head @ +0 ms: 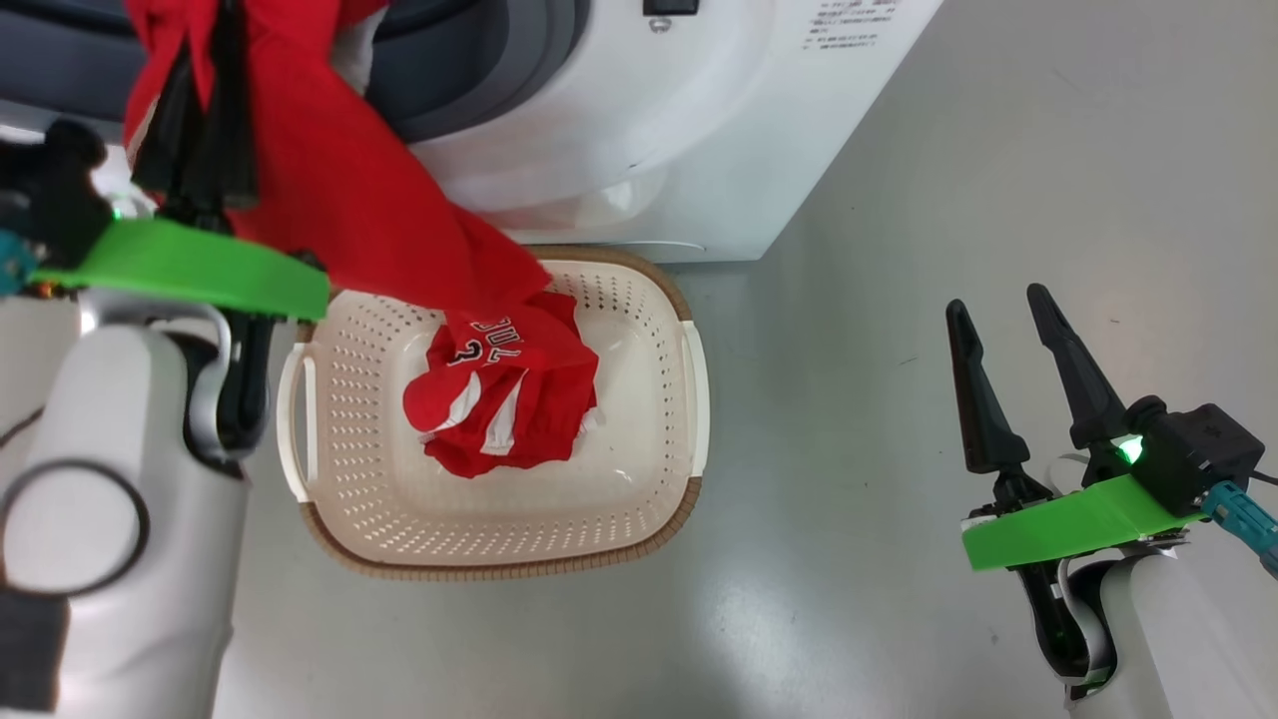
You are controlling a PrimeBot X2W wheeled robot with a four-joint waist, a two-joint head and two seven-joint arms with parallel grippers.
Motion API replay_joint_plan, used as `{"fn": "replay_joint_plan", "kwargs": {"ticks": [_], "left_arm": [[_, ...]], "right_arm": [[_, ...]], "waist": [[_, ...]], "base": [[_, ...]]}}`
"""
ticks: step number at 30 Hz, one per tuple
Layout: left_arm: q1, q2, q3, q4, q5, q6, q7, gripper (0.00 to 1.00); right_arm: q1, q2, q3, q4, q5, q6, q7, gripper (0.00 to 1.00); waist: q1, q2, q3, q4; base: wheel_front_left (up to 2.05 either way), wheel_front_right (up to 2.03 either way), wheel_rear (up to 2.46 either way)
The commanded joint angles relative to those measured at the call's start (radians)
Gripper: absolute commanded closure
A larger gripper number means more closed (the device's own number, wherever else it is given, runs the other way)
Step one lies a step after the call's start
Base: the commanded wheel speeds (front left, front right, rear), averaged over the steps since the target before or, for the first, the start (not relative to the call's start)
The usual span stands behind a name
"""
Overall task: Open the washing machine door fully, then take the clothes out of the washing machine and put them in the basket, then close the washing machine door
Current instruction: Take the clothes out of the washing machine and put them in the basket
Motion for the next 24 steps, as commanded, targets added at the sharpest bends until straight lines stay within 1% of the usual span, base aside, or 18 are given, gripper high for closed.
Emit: {"fn": "replay_joint_plan", "kwargs": {"ticks": [1, 6, 7, 12, 18, 24], "left_arm": [[0.024, 0.035, 0.036, -0.036, 0.012, -0.009, -0.008, 1.00], [0.112, -0.001, 0.090, -0.141, 0.052, -0.026, -0.008, 1.00], [0.145, -0.014, 0.104, -0.183, 0.065, -0.032, -0.008, 1.00], [0.223, -0.042, 0.125, -0.292, 0.083, -0.041, -0.008, 1.00], [0.301, -0.059, 0.133, -0.417, 0.087, -0.046, -0.008, 1.00], [0.356, -0.061, 0.128, -0.516, 0.099, -0.047, -0.008, 1.00]], "right_arm": [[0.026, 0.000, 0.021, -0.021, -0.010, 0.003, -0.006, 0.00], [0.031, 0.000, 0.019, -0.022, -0.011, 0.003, -0.006, 0.00], [0.033, 0.000, 0.018, -0.021, -0.012, 0.003, -0.006, 0.00], [0.038, 0.000, 0.017, -0.020, -0.013, 0.003, -0.006, 0.00], [0.043, 0.000, 0.022, -0.018, -0.012, 0.003, -0.006, 0.00], [0.049, 0.000, 0.024, -0.016, -0.013, 0.003, -0.006, 0.00]], "waist": [[0.0000, 0.0000, -0.002, 0.001], [0.0000, 0.0000, -0.008, 0.004], [0.0000, 0.0000, -0.010, 0.005], [0.0000, 0.0000, -0.015, 0.009], [0.0000, 0.0000, -0.020, 0.009], [0.0000, 0.0000, -0.024, 0.007]], "base": [[0.00, 0.00, 0.00], [0.00, 0.00, 0.00], [0.00, 0.00, 0.00], [0.00, 0.00, 0.00], [0.00, 0.00, 0.00], [0.00, 0.00, 0.00]]}}
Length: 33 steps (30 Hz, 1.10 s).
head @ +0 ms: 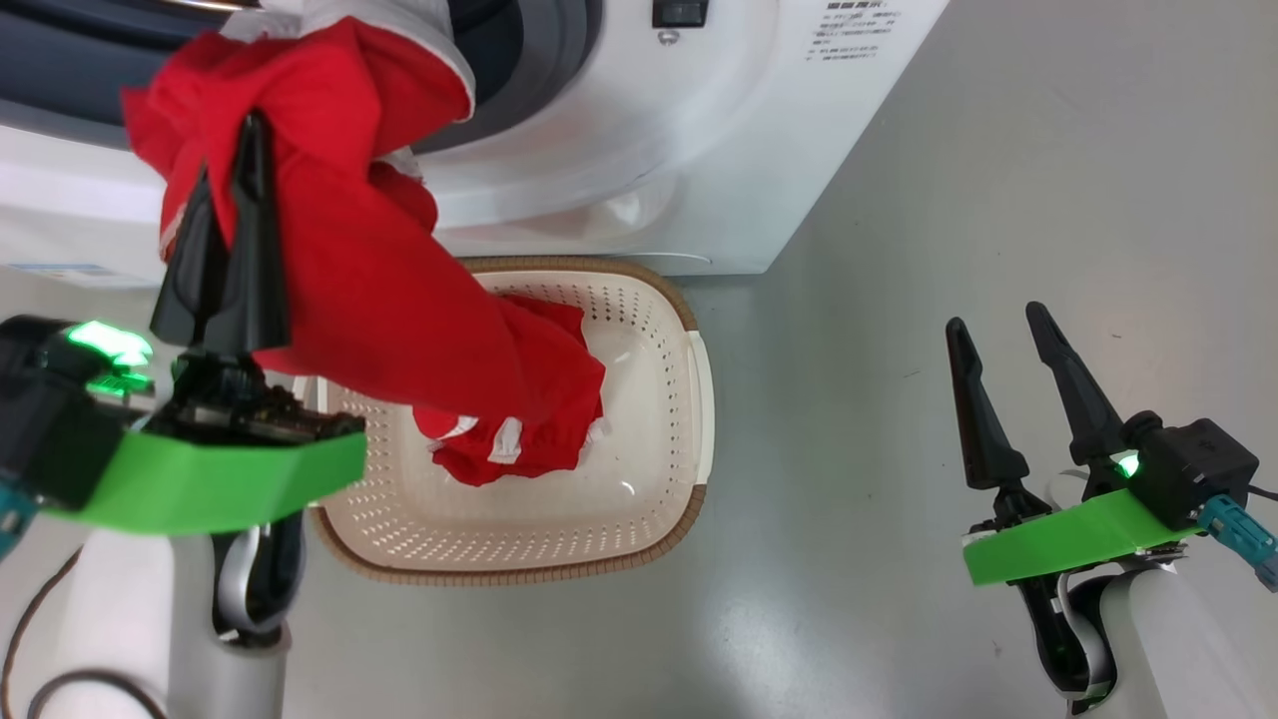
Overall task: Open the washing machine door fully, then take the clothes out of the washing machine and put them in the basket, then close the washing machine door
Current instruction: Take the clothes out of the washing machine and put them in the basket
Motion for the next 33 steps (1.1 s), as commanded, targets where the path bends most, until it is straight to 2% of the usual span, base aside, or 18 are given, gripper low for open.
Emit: {"fn": "replay_joint_plan", "kwargs": {"ticks": [1, 4, 9, 16, 17, 33], "left_arm": [[0.030, 0.023, 0.030, -0.056, 0.011, -0.005, -0.007, 1.00], [0.056, 0.019, 0.023, -0.074, 0.012, -0.005, -0.007, 1.00], [0.089, 0.011, 0.003, -0.005, 0.009, -0.005, -0.007, 1.00], [0.079, 0.003, -0.026, 0.218, -0.013, -0.006, -0.007, 1.00], [0.079, 0.003, -0.026, 0.218, -0.013, -0.006, -0.007, 1.00], [-0.103, 0.033, -0.122, 0.671, -0.023, -0.007, -0.007, 1.00]], "right_arm": [[0.026, 0.000, 0.027, -0.020, -0.008, 0.003, -0.006, 0.00], [0.026, 0.000, 0.028, -0.021, -0.008, 0.003, -0.006, 0.00], [0.024, 0.000, 0.034, -0.022, -0.005, 0.003, -0.006, 0.00], [0.013, 0.000, 0.043, -0.025, 0.000, 0.003, -0.006, 0.00], [0.013, 0.000, 0.043, -0.025, 0.000, 0.003, -0.006, 0.00], [-0.034, 0.000, 0.057, -0.043, 0.016, 0.003, -0.006, 0.00]], "waist": [[0.0000, 0.0000, 0.000, -0.002], [0.0000, 0.0000, 0.002, -0.005], [0.0000, 0.0000, 0.010, -0.011], [0.0000, 0.0000, 0.035, -0.023], [0.0000, 0.0000, 0.035, -0.023], [0.0000, 0.0000, 0.143, -0.064]], "base": [[0.00, 0.00, 0.00], [0.00, 0.00, 0.00], [0.00, 0.00, 0.00], [0.00, 0.00, 0.00], [0.00, 0.00, 0.00], [0.00, 0.00, 0.00]]}}
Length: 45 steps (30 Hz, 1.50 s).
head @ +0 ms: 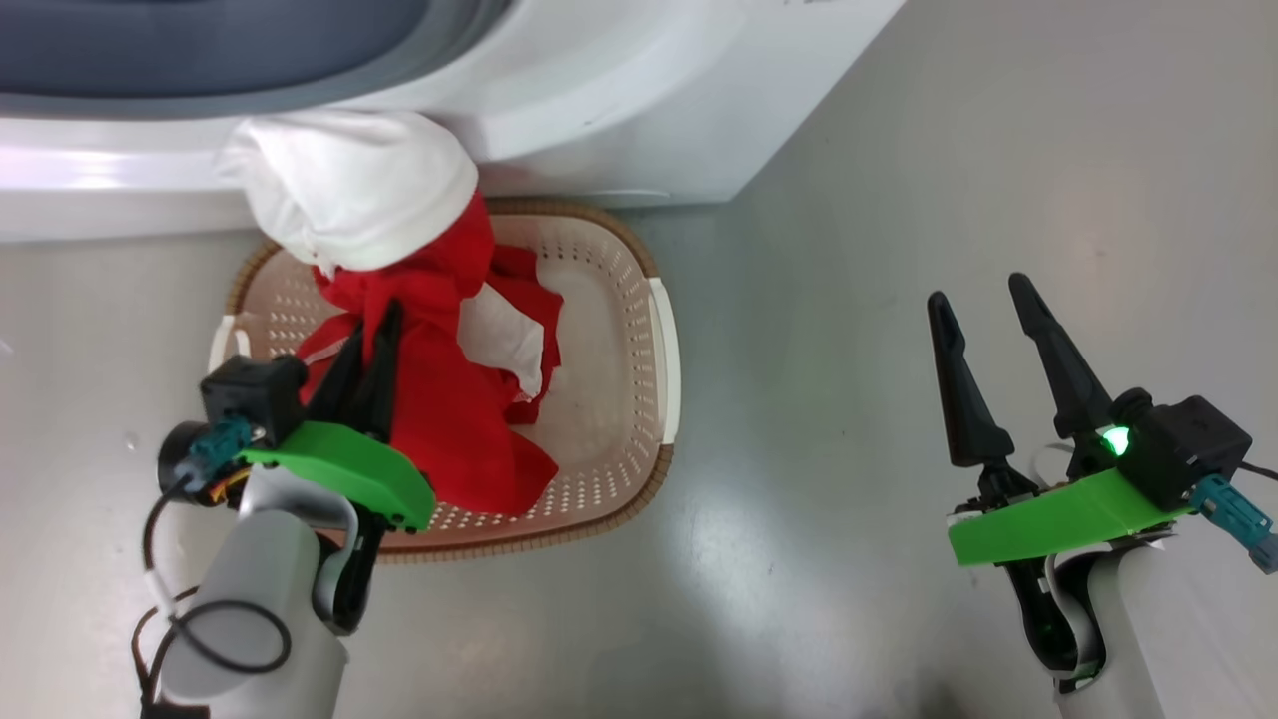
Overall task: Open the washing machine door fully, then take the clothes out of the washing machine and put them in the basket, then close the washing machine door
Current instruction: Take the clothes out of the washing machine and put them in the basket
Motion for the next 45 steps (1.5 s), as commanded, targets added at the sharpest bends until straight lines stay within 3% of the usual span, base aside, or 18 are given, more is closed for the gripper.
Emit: {"fn": "replay_joint_plan", "kwargs": {"ticks": [1, 14, 23, 25, 27, 28, 29, 45], "left_arm": [[-0.005, 0.033, 0.015, 0.010, -0.004, -0.006, -0.005, 1.00], [-0.148, 0.063, -0.106, 0.317, -0.042, -0.006, -0.005, 1.00], [-0.218, 0.077, -0.182, 0.421, -0.104, -0.006, -0.005, 1.00], [-0.228, 0.080, -0.196, 0.428, -0.118, -0.006, -0.005, 0.82], [-0.235, 0.085, -0.206, 0.431, -0.130, -0.006, -0.005, 0.49], [-0.235, 0.085, -0.206, 0.431, -0.130, -0.006, -0.005, 0.49], [-0.236, 0.087, -0.210, 0.432, -0.135, -0.006, -0.005, 0.03], [-0.148, 0.106, -0.178, 0.331, -0.185, -0.006, -0.005, 0.00]], "right_arm": [[-0.002, 0.000, 0.028, -0.028, 0.010, 0.003, -0.006, 0.00], [-0.037, 0.000, 0.044, -0.037, 0.024, 0.003, -0.006, 0.00], [-0.042, 0.000, 0.051, -0.042, 0.027, 0.003, -0.006, 0.00], [-0.042, 0.000, 0.052, -0.043, 0.027, 0.003, -0.006, 0.00], [-0.042, 0.000, 0.052, -0.042, 0.027, 0.003, -0.006, 0.00], [-0.042, 0.000, 0.052, -0.042, 0.027, 0.003, -0.006, 0.00], [-0.041, 0.000, 0.051, -0.041, 0.026, 0.003, -0.006, 0.00], [-0.016, 0.000, 0.033, -0.011, 0.007, 0.003, -0.006, 0.00]], "waist": [[0.0000, 0.0000, 0.027, -0.014], [0.0000, 0.0000, 0.104, -0.047], [0.0000, 0.0000, 0.137, -0.060], [0.0000, 0.0000, 0.139, -0.062], [0.0000, 0.0000, 0.138, -0.062], [0.0000, 0.0000, 0.138, -0.062], [0.0000, 0.0000, 0.136, -0.062], [0.0000, 0.0000, 0.008, -0.039]], "base": [[0.00, 0.00, 0.00], [0.00, 0.00, 0.00], [0.00, 0.00, 0.00], [0.00, 0.00, 0.00], [0.00, 0.00, 0.00], [0.00, 0.00, 0.00], [0.00, 0.00, 0.00], [0.00, 0.00, 0.00]]}}
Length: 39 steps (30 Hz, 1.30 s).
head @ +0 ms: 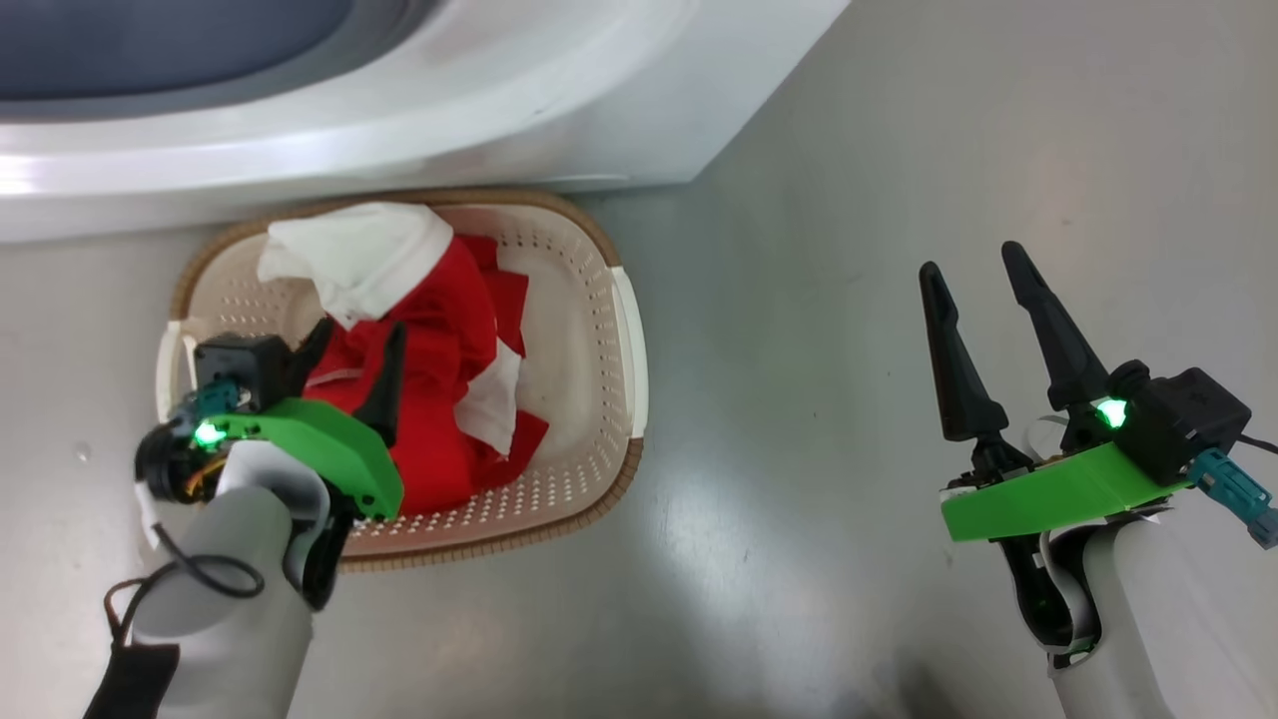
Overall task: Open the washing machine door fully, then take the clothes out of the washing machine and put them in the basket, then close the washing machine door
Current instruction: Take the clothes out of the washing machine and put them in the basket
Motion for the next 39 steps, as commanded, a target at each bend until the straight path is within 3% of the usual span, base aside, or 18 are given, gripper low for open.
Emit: {"fn": "replay_joint_plan", "kwargs": {"ticks": [1, 21, 39], "left_arm": [[0.049, 0.043, 0.043, -0.033, 0.003, -0.006, -0.005, 0.00], [0.304, 0.002, 0.273, -0.314, 0.167, -0.006, -0.005, 0.00], [0.563, -0.030, 0.379, -0.591, 0.259, -0.006, -0.005, 0.00]], "right_arm": [[0.035, 0.000, 0.015, -0.015, -0.003, 0.003, -0.006, 0.00], [0.136, 0.000, -0.008, 0.040, -0.026, 0.003, -0.006, 0.00], [0.251, 0.000, -0.022, 0.067, -0.023, 0.003, -0.006, 0.00]], "waist": [[-0.0001, 0.0000, -0.046, 0.011], [-0.0001, 0.0000, -0.326, 0.045], [-0.0001, 0.0000, -0.533, 0.040]], "base": [[0.00, 0.00, 0.00], [0.00, 0.00, 0.00], [0.00, 0.00, 0.00]]}}
